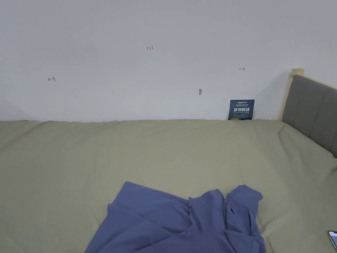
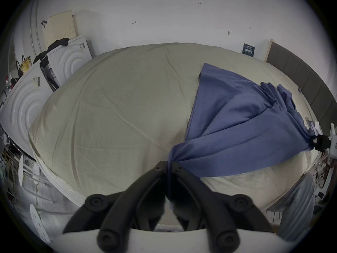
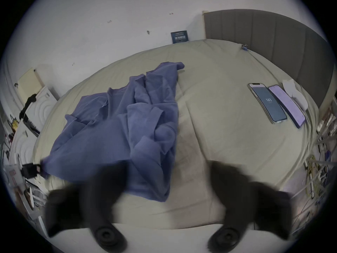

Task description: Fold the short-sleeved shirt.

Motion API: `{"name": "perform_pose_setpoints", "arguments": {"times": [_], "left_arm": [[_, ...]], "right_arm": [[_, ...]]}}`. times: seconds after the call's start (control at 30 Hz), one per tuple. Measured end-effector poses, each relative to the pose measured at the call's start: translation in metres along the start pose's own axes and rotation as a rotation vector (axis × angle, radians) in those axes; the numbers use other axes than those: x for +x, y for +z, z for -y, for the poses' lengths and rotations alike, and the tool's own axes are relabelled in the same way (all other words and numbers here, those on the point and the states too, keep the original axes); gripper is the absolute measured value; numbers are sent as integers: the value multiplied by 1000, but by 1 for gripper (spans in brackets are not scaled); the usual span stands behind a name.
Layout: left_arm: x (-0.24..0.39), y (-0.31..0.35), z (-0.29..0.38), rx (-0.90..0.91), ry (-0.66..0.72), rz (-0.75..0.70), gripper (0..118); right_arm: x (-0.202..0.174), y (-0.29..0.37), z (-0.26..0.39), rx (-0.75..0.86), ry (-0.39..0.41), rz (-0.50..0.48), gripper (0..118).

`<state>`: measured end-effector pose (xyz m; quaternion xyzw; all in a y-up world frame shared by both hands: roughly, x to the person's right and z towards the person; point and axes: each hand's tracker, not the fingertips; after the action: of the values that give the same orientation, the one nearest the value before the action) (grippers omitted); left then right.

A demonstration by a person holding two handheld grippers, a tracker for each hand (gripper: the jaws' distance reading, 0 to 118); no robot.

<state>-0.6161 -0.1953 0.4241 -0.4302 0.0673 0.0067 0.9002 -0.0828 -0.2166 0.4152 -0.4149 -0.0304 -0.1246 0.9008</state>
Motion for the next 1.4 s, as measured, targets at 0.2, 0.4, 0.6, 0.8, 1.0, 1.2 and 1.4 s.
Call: {"name": "perform_pose_setpoints", "arguments": {"times": [0.2, 0.4, 0.6, 0.8, 1.0, 1.2, 1.4], "left_arm": [[-9, 16, 4, 15, 84, 37, 115], [7, 37, 7, 46, 112, 95, 0], [6, 33, 17, 38, 97, 77, 0], [4, 30, 26, 14, 84, 35, 0], [2, 28, 26, 8, 95, 28, 0], [0, 29, 16, 10, 60, 28, 0], [-8, 11, -7, -19, 43, 32, 118]], "right_arm": [[-9, 45, -7, 63, 2, 22, 118], [-26, 58, 9, 92, 104, -7, 1], [-38, 51, 24, 76, 131, -11, 0], [-42, 47, 33, 69, 168, -8, 1], [-50, 52, 40, 74, 201, -1, 1], [-56, 55, 39, 71, 205, -25, 1], [-60, 52, 39, 58, 218, -43, 1]]}}
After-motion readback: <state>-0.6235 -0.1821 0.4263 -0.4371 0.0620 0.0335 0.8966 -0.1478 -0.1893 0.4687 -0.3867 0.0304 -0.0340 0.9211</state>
